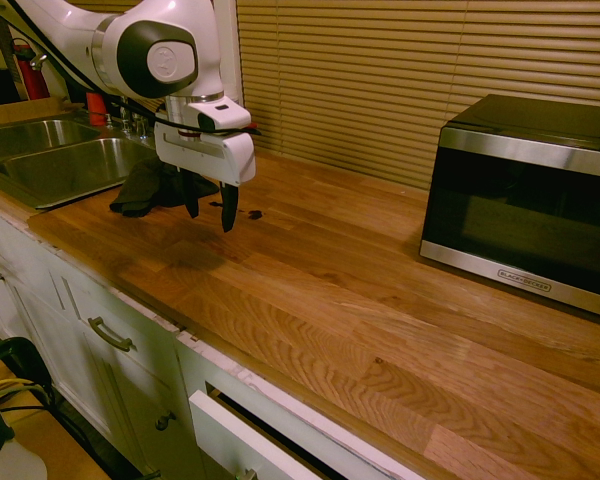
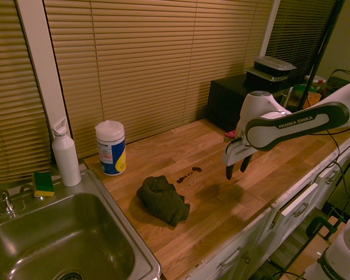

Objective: Clear the spill

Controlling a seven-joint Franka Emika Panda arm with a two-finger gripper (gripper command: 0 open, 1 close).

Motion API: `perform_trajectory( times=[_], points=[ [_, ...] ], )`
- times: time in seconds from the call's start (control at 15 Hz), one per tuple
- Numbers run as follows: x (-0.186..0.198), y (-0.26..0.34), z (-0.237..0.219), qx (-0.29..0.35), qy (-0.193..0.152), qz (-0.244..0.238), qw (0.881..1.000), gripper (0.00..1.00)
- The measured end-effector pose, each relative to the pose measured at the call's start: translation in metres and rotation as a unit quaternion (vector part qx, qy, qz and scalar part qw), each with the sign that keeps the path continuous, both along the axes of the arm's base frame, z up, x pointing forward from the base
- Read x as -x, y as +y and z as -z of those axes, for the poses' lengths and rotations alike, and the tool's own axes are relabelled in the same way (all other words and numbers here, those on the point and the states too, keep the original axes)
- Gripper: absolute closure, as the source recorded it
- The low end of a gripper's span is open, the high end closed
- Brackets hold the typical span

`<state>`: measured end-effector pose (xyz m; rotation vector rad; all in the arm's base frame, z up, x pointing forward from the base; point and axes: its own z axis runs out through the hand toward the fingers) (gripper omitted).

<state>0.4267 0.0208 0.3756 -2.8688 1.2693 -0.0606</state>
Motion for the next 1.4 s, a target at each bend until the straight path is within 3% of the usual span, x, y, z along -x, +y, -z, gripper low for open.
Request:
perform_trajectory(
  times=[0.53,1.4],
  points=[
    [-0.007,0.037,-0.003,0.004,-0.011,-0.015,1.000,0.00],
    [-0.031,0.221,-0.030,-0.034,-0.063,-0.072,0.995,0.00]
  ],
)
